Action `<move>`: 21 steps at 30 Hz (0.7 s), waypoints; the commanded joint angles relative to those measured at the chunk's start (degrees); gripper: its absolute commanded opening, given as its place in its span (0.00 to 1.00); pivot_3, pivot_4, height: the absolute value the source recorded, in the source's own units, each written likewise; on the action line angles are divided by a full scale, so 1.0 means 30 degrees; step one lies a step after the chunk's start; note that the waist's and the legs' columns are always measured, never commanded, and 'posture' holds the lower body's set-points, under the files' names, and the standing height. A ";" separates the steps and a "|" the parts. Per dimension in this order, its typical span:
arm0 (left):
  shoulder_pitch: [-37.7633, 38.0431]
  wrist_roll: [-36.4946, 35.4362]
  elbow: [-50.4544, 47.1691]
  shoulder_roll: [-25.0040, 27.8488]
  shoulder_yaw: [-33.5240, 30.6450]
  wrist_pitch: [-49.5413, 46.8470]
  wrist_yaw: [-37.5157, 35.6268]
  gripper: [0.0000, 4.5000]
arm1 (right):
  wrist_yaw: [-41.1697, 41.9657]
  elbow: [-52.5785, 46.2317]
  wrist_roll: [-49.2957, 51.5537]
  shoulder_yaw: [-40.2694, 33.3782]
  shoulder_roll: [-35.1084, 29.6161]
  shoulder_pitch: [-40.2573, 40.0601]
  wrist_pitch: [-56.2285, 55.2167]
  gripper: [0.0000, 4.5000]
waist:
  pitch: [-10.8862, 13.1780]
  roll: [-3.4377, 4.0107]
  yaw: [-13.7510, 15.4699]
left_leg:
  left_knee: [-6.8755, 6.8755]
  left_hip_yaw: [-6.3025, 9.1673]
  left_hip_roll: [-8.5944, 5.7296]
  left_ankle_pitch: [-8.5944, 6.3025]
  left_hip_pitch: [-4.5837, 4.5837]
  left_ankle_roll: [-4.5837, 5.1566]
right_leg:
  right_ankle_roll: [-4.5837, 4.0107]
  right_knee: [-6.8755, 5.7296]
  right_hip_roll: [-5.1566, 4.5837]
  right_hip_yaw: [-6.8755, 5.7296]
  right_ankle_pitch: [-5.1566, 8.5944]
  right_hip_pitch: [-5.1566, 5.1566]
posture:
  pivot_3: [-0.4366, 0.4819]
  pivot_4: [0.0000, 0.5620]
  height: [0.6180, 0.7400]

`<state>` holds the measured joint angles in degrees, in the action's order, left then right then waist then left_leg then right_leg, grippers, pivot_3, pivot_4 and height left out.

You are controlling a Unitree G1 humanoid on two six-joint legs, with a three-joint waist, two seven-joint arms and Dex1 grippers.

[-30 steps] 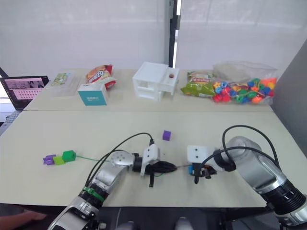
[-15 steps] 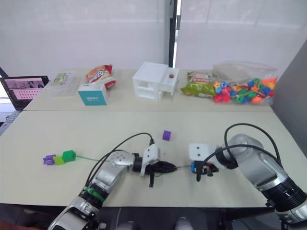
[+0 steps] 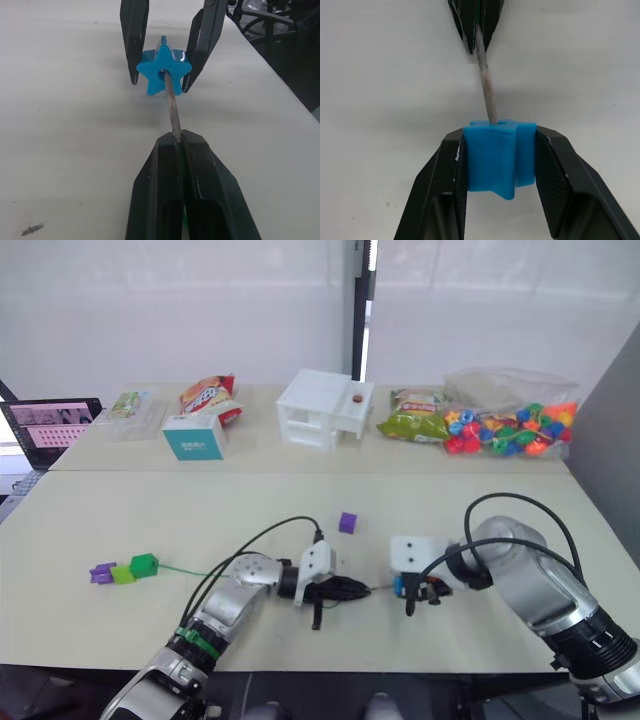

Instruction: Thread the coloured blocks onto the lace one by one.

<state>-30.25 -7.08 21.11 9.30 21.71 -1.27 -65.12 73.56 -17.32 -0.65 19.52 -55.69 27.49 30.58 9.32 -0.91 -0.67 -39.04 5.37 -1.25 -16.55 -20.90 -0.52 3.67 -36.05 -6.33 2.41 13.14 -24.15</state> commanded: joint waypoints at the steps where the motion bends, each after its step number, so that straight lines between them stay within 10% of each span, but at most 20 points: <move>1: -0.0219 0.0049 -0.0003 -0.0253 0.0210 0.0346 -0.0109 0.00 | 0.0005 -0.0804 0.0282 -0.0349 0.0034 0.0404 0.0316 0.30 | 0.0000 0.0000 0.0002 | -0.0001 0.0001 0.0000 0.0000 -0.0002 0.0000 | 0.0000 0.0000 0.0000 -0.0001 0.0000 0.0000 | 0.48 0.27 1.00; 21: -0.1295 0.0378 0.0844 -0.1655 0.0380 0.0513 0.0119 0.00 | -0.1140 -0.1402 -0.0455 0.0581 0.0880 -0.0607 0.0531 0.30 | 0.0000 0.0000 -0.0013 | -0.0011 0.0007 -0.0001 0.0000 -0.0024 0.0001 | 0.0001 -0.0003 0.0001 -0.0006 -0.0001 -0.0018 | 0.48 0.27 1.00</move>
<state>-32.62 -5.82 24.65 5.61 22.32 -0.91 -64.45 70.55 -19.77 -2.04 21.29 -53.46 25.93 32.05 9.32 -0.92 -0.71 -39.07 5.39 -1.25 -16.56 -20.97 -0.52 3.67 -36.06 -6.33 2.40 13.14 -24.20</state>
